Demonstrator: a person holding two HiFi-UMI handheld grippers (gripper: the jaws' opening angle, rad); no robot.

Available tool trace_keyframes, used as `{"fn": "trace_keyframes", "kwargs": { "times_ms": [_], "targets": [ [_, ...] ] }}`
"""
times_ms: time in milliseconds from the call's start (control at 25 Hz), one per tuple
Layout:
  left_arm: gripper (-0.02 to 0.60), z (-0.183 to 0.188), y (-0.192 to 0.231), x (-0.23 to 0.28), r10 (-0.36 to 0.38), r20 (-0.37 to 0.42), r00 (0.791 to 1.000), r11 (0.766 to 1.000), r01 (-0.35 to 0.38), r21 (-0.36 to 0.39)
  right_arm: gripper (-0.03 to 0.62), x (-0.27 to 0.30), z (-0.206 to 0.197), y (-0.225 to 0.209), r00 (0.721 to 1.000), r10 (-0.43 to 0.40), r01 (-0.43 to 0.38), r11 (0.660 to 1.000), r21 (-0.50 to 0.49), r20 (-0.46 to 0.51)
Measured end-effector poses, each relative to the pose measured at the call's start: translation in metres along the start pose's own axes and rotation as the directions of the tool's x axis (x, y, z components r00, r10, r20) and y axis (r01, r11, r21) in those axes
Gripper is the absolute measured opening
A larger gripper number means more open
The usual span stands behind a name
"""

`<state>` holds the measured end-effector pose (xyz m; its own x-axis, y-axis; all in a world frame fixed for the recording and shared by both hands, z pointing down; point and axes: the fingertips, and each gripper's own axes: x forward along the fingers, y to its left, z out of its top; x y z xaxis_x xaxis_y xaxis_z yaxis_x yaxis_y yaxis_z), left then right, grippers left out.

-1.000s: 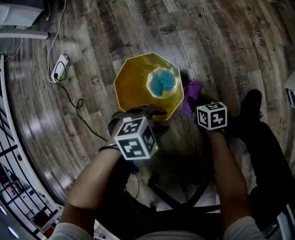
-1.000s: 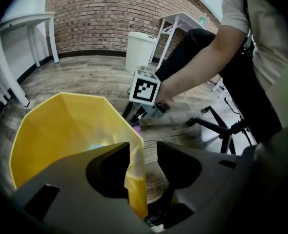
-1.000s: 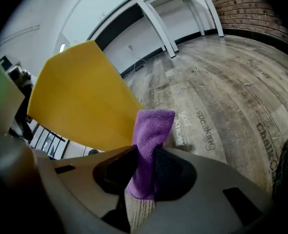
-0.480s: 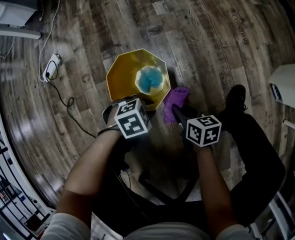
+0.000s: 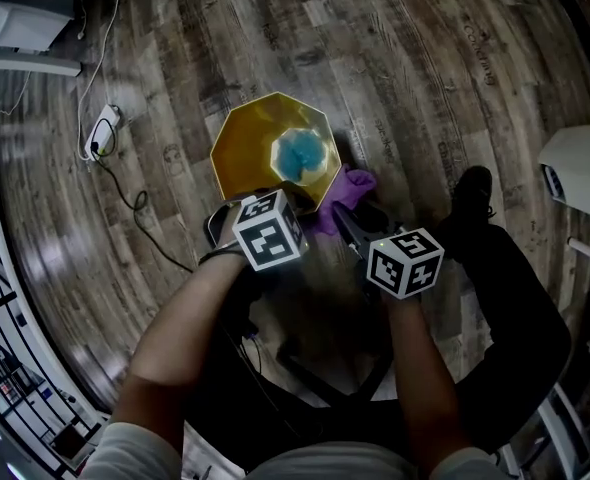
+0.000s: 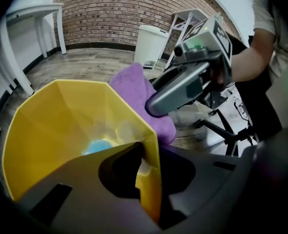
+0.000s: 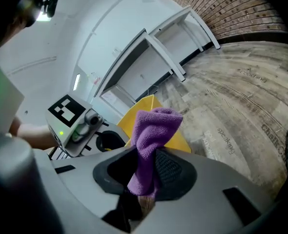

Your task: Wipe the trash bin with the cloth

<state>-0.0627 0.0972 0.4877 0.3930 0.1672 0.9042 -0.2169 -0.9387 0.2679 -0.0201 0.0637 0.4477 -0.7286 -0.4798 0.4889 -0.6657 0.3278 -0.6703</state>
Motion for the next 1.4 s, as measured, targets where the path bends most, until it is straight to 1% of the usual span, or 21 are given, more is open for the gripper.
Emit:
{"fn": "trace_keyframes", "kwargs": {
  "times_ms": [80,240,400,600,720,920,1120,1280,1400],
  "targets": [
    [0.051,0.002,0.001,0.0,-0.001,0.007,1.0,1.0,0.001,0.001,0.106,0.006,-0.003,-0.007,1.0,-0.003,0.003,1.0,-0.003,-0.019],
    [0.052,0.002,0.002,-0.001,-0.01,0.017,1.0,1.0,0.01,-0.002,0.106,0.018,-0.011,-0.018,0.998,-0.012,0.009,0.999,-0.039,-0.064],
    [0.052,0.008,0.003,-0.003,-0.01,0.034,0.999,1.0,0.01,-0.005,0.106,0.029,-0.018,-0.032,0.995,-0.021,0.017,0.999,-0.041,-0.095],
    [0.052,0.009,0.002,0.0,-0.022,0.045,0.999,0.999,0.023,-0.026,0.106,0.049,-0.033,-0.055,0.984,-0.058,0.042,0.994,-0.098,-0.167],
    [0.052,0.017,0.004,-0.004,-0.014,0.064,0.998,1.0,0.016,-0.023,0.106,0.063,-0.044,-0.072,0.977,-0.074,0.055,0.994,-0.098,-0.202],
    [0.052,0.019,0.004,-0.006,-0.016,0.07,0.997,1.0,0.018,-0.025,0.106,0.086,-0.06,-0.097,0.961,-0.104,0.083,0.992,-0.091,-0.258],
    [0.052,0.018,0.004,-0.006,-0.007,0.073,0.997,1.0,0.009,-0.02,0.106,0.106,-0.077,-0.121,0.937,-0.145,0.115,0.987,-0.111,-0.318],
    [0.052,0.019,0.003,-0.007,-0.014,0.082,0.997,0.999,0.018,-0.041,0.106,0.124,-0.089,-0.137,0.92,-0.173,0.138,0.983,-0.121,-0.353],
    [0.052,0.021,0.003,-0.007,-0.009,0.088,0.996,0.999,0.012,-0.04,0.104,0.134,-0.096,-0.151,0.905,-0.22,0.176,0.973,-0.152,-0.363]
  ]
}}
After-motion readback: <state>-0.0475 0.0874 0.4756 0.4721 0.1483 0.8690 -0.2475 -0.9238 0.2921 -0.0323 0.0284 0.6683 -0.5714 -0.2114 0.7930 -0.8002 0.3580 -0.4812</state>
